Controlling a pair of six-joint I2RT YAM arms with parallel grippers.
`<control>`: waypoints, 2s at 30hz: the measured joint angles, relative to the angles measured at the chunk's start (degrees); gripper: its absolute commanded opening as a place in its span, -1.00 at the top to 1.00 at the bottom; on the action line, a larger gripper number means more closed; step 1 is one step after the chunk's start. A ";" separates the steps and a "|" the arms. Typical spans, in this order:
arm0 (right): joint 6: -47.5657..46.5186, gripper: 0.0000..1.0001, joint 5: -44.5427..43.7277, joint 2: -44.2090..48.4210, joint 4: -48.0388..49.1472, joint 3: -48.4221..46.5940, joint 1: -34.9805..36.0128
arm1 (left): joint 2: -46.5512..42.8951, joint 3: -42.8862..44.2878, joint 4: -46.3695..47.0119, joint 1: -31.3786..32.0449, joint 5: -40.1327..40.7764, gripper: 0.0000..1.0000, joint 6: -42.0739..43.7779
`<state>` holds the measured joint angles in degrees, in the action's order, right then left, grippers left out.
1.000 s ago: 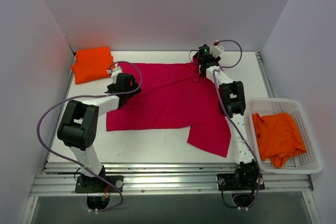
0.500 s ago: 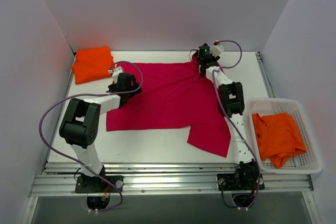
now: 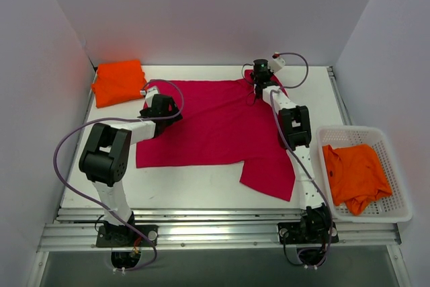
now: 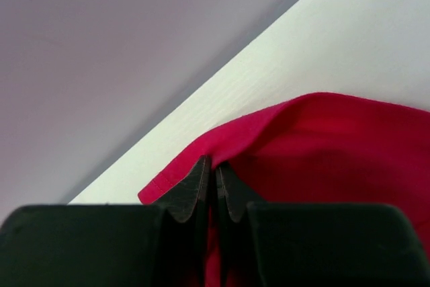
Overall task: Fold and stack the t-shirts
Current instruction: Flatten the tshirt out
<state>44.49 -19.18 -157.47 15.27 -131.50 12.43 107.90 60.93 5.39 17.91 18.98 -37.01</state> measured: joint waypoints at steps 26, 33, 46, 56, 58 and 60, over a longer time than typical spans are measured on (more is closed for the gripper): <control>1.25 -1.00 -9.97 -0.70 15.67 -0.22 -0.74 | 3.02 2.69 2.54 0.00 -0.42 -0.97 0.24; 3.04 -0.99 -16.65 -0.79 15.08 -0.17 -2.38 | 3.15 2.82 2.56 0.00 -0.74 -0.90 0.42; 0.90 -0.99 -10.29 14.97 18.08 22.32 0.04 | 2.91 2.82 2.47 0.00 -1.88 -0.90 0.57; -6.49 -0.97 -1.64 11.04 -9.86 -3.65 2.16 | 3.56 7.67 -0.35 -0.28 -8.33 -0.89 2.21; -7.82 -0.96 -0.85 11.63 -11.89 -1.07 1.88 | 4.39 10.88 -0.44 -0.35 -10.21 -0.89 2.91; -8.52 -0.96 -0.85 15.10 -12.26 9.16 1.81 | 4.50 12.57 -0.22 -0.37 -11.54 -0.89 3.26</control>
<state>35.97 -20.03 -142.37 3.01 -122.34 14.24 112.40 73.49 5.17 17.54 7.44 -33.76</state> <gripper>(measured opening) 0.982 0.949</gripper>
